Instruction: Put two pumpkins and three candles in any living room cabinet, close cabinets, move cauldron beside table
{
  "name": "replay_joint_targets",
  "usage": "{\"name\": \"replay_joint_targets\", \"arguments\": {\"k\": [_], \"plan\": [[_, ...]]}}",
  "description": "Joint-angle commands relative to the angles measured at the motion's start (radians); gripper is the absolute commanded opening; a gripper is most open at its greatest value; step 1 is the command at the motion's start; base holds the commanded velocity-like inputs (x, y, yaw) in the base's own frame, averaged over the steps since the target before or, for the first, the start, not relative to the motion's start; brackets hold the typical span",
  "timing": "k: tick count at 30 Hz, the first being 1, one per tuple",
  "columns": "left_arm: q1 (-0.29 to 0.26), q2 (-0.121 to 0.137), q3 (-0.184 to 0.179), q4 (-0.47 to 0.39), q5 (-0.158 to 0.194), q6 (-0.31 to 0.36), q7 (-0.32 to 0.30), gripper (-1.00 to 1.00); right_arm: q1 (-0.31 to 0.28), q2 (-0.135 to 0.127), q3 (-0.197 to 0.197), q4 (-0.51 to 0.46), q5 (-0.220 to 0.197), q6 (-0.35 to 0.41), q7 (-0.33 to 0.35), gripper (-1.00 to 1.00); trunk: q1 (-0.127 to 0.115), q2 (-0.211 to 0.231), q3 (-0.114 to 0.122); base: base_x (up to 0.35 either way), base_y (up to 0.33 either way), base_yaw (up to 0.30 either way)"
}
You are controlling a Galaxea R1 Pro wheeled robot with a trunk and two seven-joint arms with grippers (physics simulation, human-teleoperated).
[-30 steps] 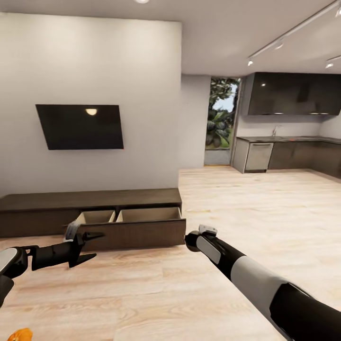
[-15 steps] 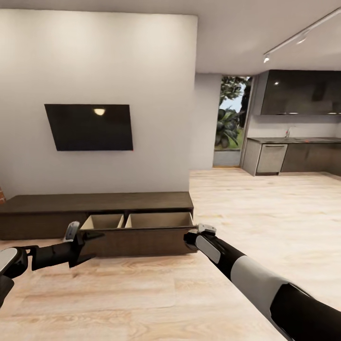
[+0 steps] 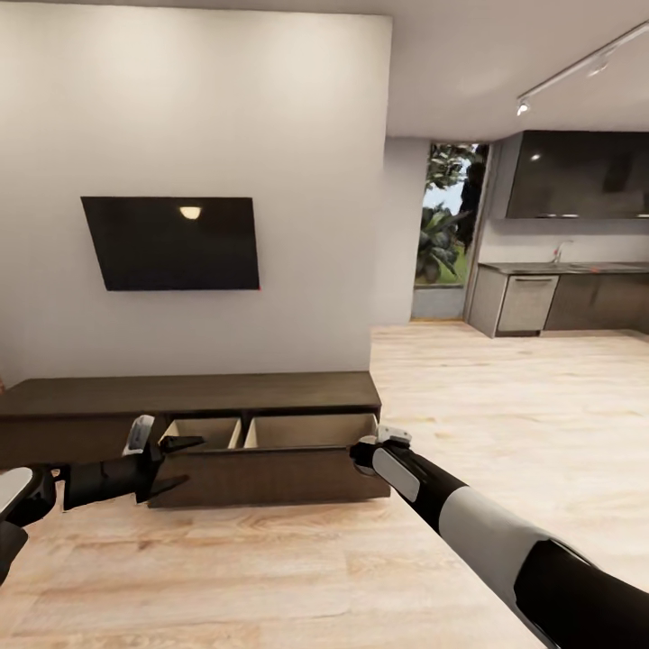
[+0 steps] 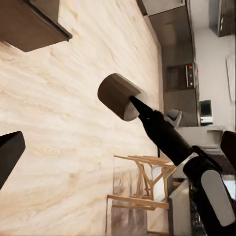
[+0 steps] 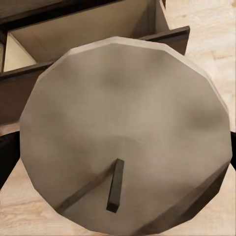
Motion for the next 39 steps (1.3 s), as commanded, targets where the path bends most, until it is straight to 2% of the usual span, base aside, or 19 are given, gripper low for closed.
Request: {"name": "replay_joint_targets", "arguments": {"k": [1,2,3,6,15,18,20,24,31,39], "plan": [[0.005,0.001,-0.004,-0.04,0.043,0.0,0.009,1.0,-0.002,-0.001,0.006,-0.001,-0.003,0.002,-0.008,-1.0,0.001,-0.001,-0.001,0.259,0.14,0.0],[0.022,0.001,-0.008,-0.079,0.084,0.0,0.009,1.0,-0.002,-0.001,0.006,-0.001,-0.003,0.002,-0.008,-1.0,0.001,-0.001,-0.001,0.253,0.133,0.0],[0.033,0.001,-0.009,-0.101,0.106,0.0,0.009,1.0,-0.002,-0.001,0.006,0.0,-0.003,0.002,-0.008,-1.0,0.001,-0.001,-0.001,0.249,0.128,0.0],[0.05,0.001,-0.009,-0.141,0.141,0.0,0.008,1.0,-0.002,-0.001,0.006,0.0,-0.003,0.002,-0.007,-1.0,0.001,-0.001,-0.001,0.245,0.122,0.0],[0.063,0.002,-0.001,-0.187,0.153,0.002,0.007,1.0,-0.002,0.0,0.006,0.006,-0.003,0.0,-0.005,-1.0,0.001,-0.001,-0.001,0.197,0.04,0.0],[0.07,0.018,0.001,-0.204,0.158,0.002,0.006,1.0,-0.002,0.0,0.007,0.01,-0.003,0.0,-0.005,-1.0,0.001,-0.001,-0.001,0.117,0.001,0.0],[0.072,0.037,0.001,-0.209,0.186,0.002,0.006,1.0,-0.002,0.001,0.007,0.011,-0.003,-0.001,-0.005,-1.0,0.001,-0.001,-0.001,0.105,0.0,0.0],[0.073,0.044,0.001,-0.211,0.21,0.002,0.005,1.0,-0.002,0.001,0.007,0.011,-0.004,-0.011,-0.005,-1.0,0.001,-0.001,-0.001,0.096,0.0,0.0],[0.074,0.045,0.0,-0.211,0.215,0.002,0.006,1.0,-0.002,0.001,0.007,0.014,-0.006,-0.018,-0.01,-1.0,0.001,-0.001,-0.001,0.113,0.0,0.0],[0.074,0.045,0.0,-0.209,0.215,0.002,0.007,1.0,-0.002,0.001,0.007,0.014,-0.006,-0.016,-0.011,-1.0,0.001,-0.001,-0.001,0.287,0.0,0.0]]}}
